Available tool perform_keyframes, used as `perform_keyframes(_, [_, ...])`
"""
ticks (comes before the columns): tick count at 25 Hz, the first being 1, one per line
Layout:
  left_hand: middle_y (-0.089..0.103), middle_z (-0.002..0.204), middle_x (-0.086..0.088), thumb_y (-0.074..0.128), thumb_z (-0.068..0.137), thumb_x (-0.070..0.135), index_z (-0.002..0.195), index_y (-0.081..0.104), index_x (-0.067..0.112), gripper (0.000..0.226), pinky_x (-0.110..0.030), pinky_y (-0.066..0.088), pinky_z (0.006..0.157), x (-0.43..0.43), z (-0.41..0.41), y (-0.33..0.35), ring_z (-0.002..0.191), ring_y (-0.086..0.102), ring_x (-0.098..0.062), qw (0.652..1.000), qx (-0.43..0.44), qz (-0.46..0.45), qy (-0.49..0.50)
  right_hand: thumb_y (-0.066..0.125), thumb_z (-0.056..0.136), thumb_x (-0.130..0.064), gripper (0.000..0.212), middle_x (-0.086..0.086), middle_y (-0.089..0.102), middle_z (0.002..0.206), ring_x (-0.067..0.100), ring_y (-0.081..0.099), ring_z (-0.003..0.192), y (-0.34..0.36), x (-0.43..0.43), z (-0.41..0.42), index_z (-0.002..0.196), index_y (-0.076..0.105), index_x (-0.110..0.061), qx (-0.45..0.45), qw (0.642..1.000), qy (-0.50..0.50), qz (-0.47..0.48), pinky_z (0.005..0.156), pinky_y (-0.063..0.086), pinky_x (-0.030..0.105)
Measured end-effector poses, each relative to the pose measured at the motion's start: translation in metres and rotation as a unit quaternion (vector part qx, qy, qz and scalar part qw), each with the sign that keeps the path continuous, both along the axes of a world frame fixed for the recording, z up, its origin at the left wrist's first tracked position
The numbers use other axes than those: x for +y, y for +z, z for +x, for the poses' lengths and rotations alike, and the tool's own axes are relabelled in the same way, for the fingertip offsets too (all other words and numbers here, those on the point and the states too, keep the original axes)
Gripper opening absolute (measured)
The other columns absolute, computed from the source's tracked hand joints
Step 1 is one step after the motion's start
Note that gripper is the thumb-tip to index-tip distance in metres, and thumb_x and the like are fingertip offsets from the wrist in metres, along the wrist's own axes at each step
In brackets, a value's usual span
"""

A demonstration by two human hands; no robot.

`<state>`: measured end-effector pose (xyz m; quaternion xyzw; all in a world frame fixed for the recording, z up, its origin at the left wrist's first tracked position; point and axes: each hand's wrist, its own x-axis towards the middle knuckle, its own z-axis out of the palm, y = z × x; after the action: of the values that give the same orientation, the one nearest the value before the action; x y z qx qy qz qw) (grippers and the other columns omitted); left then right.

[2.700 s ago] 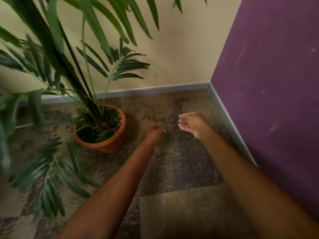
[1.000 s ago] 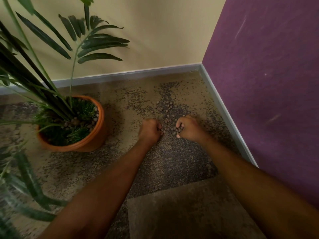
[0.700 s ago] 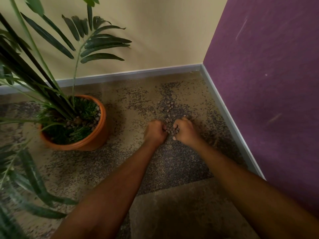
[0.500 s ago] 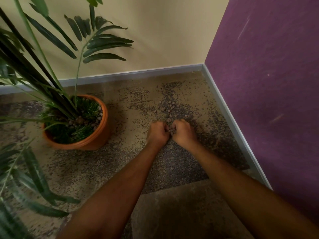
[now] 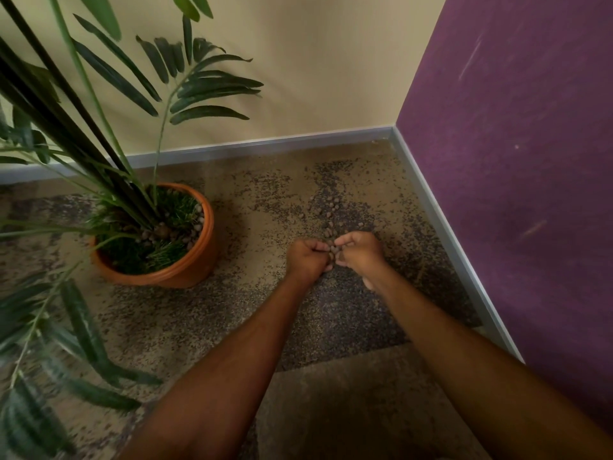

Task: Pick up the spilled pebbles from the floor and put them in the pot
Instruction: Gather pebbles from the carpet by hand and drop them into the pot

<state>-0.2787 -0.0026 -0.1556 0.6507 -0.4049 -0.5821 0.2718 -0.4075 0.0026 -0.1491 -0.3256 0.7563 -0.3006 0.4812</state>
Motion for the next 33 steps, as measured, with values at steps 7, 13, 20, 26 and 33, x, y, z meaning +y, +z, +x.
perform_keyframes(7, [0.079, 0.115, -0.024, 0.069, 0.094, -0.006, 0.112, 0.076, -0.003, 0.020, -0.032, 0.064, 0.083, 0.008, 0.007, 0.015, 0.094, 0.074, -0.027, 0.996, 0.080, 0.028, 0.015, 0.058, 0.090, 0.020, 0.027, 0.026, 0.072, 0.116, 0.035, 0.072, 0.112, 0.023, 0.008, 0.001, 0.108, 0.068, 0.003, -0.131, 0.991, -0.034, 0.021, 0.092, 0.062, 0.042])
perform_keyframes(13, [0.076, 0.106, -0.021, 0.068, 0.093, -0.009, 0.103, 0.074, 0.002, 0.016, -0.029, 0.063, 0.079, 0.013, 0.022, 0.043, 0.091, 0.073, -0.027, 0.995, 0.089, 0.015, 0.035, 0.059, 0.090, 0.019, 0.025, 0.027, 0.072, 0.116, 0.035, 0.072, 0.112, 0.044, 0.007, 0.012, 0.108, 0.068, 0.004, -0.148, 0.989, -0.016, -0.004, 0.087, 0.062, 0.039])
perform_keyframes(20, [0.079, 0.106, -0.025, 0.066, 0.093, -0.011, 0.125, 0.071, -0.012, 0.032, -0.036, 0.066, 0.091, 0.014, 0.062, 0.092, 0.093, 0.076, -0.033, 0.991, 0.069, -0.071, 0.087, 0.061, 0.089, 0.020, 0.025, 0.023, 0.068, 0.108, 0.029, 0.069, 0.092, 0.083, -0.013, 0.055, 0.089, 0.068, -0.005, -0.170, 0.982, 0.040, -0.065, 0.077, 0.063, 0.035])
perform_keyframes(26, [0.072, 0.121, -0.038, 0.067, 0.093, -0.012, 0.122, 0.071, -0.015, 0.030, -0.056, 0.055, 0.107, 0.016, 0.125, 0.131, 0.099, 0.067, -0.034, 0.974, 0.059, -0.119, 0.183, 0.065, 0.085, 0.020, 0.029, 0.019, 0.071, 0.099, 0.021, 0.071, 0.080, 0.126, -0.032, 0.125, 0.086, 0.071, -0.008, -0.179, 0.969, 0.143, -0.094, 0.066, 0.065, 0.028])
perform_keyframes(33, [0.077, 0.112, -0.034, 0.068, 0.091, -0.009, 0.086, 0.078, 0.010, 0.021, -0.061, 0.059, 0.102, 0.027, 0.189, 0.157, 0.111, 0.075, -0.049, 0.959, 0.009, -0.130, 0.252, 0.059, 0.086, 0.024, 0.028, 0.022, 0.073, 0.104, 0.025, 0.074, 0.086, 0.159, -0.036, 0.197, 0.102, 0.072, 0.005, -0.197, 0.953, 0.217, -0.073, 0.063, 0.064, 0.027])
